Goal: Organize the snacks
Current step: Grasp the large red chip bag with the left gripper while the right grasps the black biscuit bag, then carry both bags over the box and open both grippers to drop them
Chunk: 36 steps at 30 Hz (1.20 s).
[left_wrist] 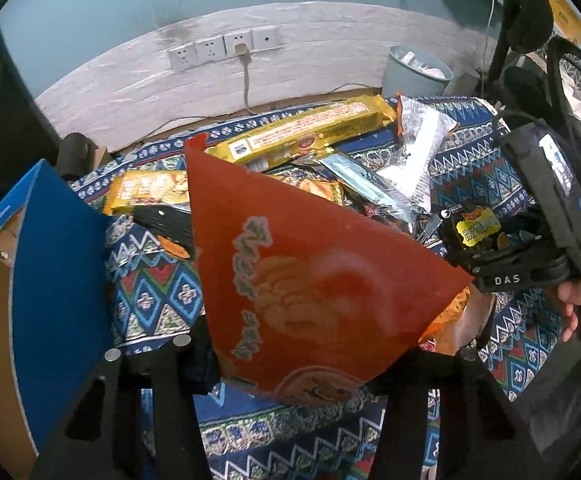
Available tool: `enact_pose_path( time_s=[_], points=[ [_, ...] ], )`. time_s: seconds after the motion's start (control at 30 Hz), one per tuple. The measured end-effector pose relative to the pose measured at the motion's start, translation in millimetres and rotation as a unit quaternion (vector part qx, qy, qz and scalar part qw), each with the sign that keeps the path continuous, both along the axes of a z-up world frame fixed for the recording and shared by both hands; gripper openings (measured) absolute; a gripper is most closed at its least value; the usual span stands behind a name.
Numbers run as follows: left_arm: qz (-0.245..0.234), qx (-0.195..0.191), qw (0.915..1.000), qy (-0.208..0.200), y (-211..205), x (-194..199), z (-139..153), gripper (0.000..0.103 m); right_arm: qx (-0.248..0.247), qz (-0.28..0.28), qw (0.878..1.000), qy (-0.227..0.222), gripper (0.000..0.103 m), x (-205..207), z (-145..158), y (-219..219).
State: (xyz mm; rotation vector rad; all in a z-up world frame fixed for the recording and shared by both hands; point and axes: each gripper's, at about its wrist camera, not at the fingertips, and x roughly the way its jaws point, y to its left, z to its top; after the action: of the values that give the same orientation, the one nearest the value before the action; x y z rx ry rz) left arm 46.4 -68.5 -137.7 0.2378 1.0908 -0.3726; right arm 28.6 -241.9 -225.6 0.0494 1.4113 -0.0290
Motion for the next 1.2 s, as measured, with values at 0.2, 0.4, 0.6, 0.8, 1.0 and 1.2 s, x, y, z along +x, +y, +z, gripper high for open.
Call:
enact_pose_path(
  time_s=[0.2, 0.4, 0.6, 0.8, 1.0, 1.2],
  points=[
    [0.006, -0.001, 1.0, -0.008, 9.8, -7.6, 10.9, 0.052, -0.012, 0.021, 1.0, 0.001, 0.062, -7.1, -1.3, 11.1],
    [0.009, -0.008, 0.9997, -0.021, 19.2, -18.6, 30.6, 0.052, -0.015, 0.021, 1.0, -0.017, 0.062, -16.2, 22.6, 6.7],
    [0.015, -0.006, 0.9989, -0.043, 26.3, -29.3, 50.4, 0.052, -0.023, 0.037, 0.997, -0.057, 0.062, -24.1, 61.0, 7.0],
    [0.021, -0.004, 0.9973, -0.07, 34.1, -39.0, 68.7, 0.052, -0.014, 0.046, 0.995, -0.09, 0.062, -34.5, 88.7, 12.2],
    [0.028, 0.007, 0.995, -0.095, 42.9, -45.5, 81.2, 0.052, -0.006, 0.055, 0.991, -0.118, 0.062, -36.2, 115.1, 21.1],
    [0.032, 0.014, 0.9927, -0.115, 48.6, -47.8, 90.7, 0.052, -0.005, 0.073, 0.987, -0.145, 0.062, -35.5, 136.7, 33.4]
  ],
)
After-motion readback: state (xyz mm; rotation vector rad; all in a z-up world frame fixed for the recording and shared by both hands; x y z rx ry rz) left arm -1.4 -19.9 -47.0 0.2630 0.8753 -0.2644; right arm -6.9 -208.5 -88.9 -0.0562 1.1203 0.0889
